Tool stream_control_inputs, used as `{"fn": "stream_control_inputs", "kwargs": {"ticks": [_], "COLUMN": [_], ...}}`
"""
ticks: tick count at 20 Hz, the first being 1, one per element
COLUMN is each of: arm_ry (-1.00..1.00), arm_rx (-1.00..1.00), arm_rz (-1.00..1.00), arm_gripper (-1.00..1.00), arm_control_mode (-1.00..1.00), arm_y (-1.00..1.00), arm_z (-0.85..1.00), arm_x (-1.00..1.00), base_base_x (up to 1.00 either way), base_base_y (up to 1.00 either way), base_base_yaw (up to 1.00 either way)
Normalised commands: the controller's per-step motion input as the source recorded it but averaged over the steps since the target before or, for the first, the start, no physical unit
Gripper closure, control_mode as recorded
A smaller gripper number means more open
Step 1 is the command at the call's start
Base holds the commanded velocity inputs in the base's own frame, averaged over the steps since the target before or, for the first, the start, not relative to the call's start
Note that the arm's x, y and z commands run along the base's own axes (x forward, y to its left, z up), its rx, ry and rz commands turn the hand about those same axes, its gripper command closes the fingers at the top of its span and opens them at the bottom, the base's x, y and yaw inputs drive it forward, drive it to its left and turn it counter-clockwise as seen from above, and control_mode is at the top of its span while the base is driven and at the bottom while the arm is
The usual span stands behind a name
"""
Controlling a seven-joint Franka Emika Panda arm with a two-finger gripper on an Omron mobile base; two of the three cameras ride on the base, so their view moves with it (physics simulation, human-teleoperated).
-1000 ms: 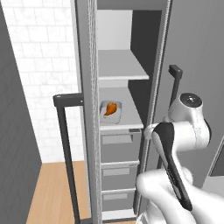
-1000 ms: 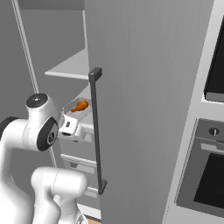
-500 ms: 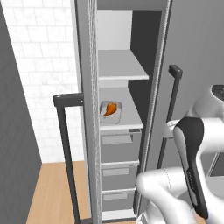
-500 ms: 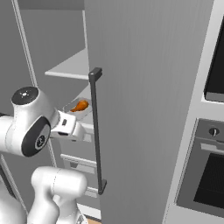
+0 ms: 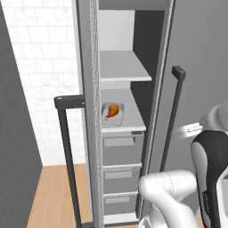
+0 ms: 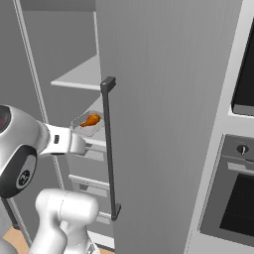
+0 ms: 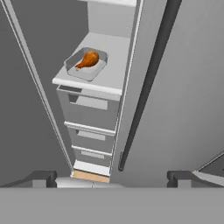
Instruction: Take the meat container that has the chicken drumstick and place it on the second highest rack of the freezer. Then take the vegetable container that has the mushroom and sweet potato and place it on the highest rack of the freezer.
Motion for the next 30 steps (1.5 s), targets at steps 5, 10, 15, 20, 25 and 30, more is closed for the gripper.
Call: {"fn": "stream_control_inputs", "kwargs": {"ticks": [5, 10, 15, 20, 25, 30], "arm_ry": [-0.09, 0.00, 0.01, 0.02, 0.00, 0.00], "arm_rx": [0.00, 0.00, 0.00, 0.00, 0.00, 0.00], "arm_rz": [0.00, 0.00, 0.00, 0.00, 0.00, 0.00], "arm_gripper": [-1.00, -1.00, -1.00, -1.00, -1.00, -1.00], "arm_control_mode": [-1.00, -1.00, -1.00, 1.00, 1.00, 1.00], "arm_y": [0.00, 0.00, 0.00, 0.00, 0.00, 0.00], "arm_z": [0.00, 0.00, 0.00, -0.01, 0.00, 0.00], "arm_x": [-0.08, 0.00, -0.05, -0.06, 0.00, 0.00], "base_base_x": [0.00, 0.00, 0.00, -0.37, -0.72, -0.76], "base_base_y": [0.00, 0.00, 0.00, 0.00, -0.03, -0.08], "base_base_yaw": [0.00, 0.00, 0.00, 0.00, 0.00, -0.12]}}
